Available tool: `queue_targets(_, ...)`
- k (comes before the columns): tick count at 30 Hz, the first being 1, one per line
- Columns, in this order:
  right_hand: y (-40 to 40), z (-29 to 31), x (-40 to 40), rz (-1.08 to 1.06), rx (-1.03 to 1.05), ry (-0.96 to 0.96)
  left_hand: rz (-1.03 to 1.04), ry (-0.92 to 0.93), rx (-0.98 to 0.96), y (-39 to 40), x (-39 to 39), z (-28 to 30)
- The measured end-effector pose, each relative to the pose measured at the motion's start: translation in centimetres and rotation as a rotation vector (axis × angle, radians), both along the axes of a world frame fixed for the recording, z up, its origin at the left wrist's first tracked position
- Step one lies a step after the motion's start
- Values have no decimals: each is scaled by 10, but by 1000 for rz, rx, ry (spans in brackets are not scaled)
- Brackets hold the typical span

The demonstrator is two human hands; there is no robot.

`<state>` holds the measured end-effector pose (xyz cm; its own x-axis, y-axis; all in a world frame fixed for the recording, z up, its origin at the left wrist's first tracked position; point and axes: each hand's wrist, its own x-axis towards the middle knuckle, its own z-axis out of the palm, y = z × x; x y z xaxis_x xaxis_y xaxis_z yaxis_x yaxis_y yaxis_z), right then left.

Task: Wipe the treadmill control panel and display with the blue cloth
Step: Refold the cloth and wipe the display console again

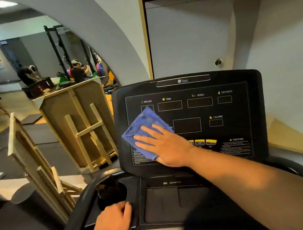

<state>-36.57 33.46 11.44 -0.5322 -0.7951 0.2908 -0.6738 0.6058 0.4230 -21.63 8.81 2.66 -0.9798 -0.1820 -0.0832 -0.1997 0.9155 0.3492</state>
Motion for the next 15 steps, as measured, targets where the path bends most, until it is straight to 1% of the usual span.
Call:
queue_targets(1,18,-5,6,-22,-33,-2,-7,11,2,0,2,0)
queue_targets(3,55,-14,21,-133,-139,0,-21,17,-11,1,3,1)
queue_targets(6,109,-29,44,-386,-346,29,-38,25,-8,2,4,3)
queue_targets(8,126,-39,59,-570,-489,32,-41,28,-4,3,4,4)
queue_targets(10,114,-43,64,-727,-614,30,-37,22,-4,3,4,5)
queue_targets(12,80,-38,63,-860,-764,-15,-31,15,-7,3,3,5)
queue_targets(14,38,-31,60,-903,-873,-56,-30,8,-14,3,2,4)
queue_targets(15,17,-30,59,-879,-870,-64,-29,12,-18,4,3,5)
